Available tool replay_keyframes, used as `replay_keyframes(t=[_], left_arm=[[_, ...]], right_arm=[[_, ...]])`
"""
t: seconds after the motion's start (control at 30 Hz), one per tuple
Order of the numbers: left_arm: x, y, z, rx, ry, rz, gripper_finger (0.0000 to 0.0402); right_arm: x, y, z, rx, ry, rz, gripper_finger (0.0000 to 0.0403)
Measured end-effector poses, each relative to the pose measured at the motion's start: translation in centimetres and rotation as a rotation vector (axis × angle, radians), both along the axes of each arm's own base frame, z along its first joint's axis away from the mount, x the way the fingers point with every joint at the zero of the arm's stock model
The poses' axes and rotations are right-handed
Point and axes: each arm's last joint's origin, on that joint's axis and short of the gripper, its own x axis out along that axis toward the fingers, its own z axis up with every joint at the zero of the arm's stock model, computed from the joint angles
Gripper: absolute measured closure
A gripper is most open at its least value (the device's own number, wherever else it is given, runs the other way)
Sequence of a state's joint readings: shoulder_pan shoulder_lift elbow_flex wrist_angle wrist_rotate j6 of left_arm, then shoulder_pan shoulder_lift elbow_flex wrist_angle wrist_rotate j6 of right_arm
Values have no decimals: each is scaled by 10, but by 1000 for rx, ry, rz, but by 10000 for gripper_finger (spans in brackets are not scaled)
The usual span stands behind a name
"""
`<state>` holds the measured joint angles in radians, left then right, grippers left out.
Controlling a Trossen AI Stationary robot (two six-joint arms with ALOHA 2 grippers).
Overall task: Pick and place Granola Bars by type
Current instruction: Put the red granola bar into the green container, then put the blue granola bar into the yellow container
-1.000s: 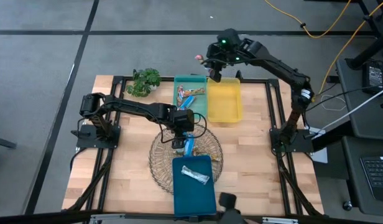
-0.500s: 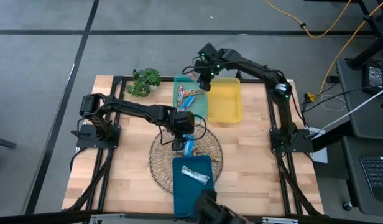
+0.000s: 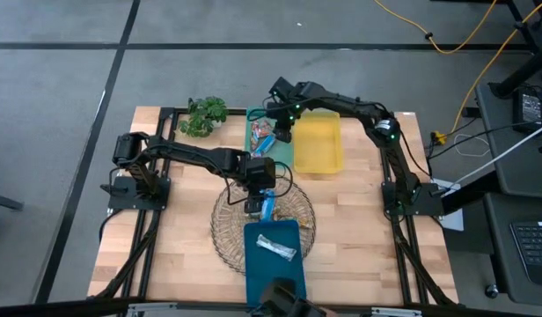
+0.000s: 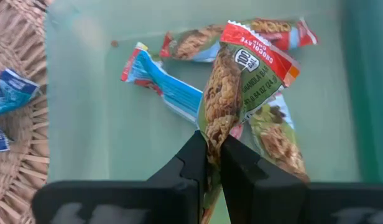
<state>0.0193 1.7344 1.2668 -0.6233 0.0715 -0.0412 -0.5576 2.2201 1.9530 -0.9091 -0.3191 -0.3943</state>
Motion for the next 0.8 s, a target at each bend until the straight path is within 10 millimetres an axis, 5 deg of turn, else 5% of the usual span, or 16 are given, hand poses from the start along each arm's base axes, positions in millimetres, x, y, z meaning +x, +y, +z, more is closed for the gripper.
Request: replay_keyframes(t=[0.47,0.8], left_arm=[[-1,0,0,7,6,-7,233],[-5,-1,-2,-6,53,-15,217]], right_arm=[[-3,5,6,23,21,-42,249],[-32,9,53,-40,55,-100,233]])
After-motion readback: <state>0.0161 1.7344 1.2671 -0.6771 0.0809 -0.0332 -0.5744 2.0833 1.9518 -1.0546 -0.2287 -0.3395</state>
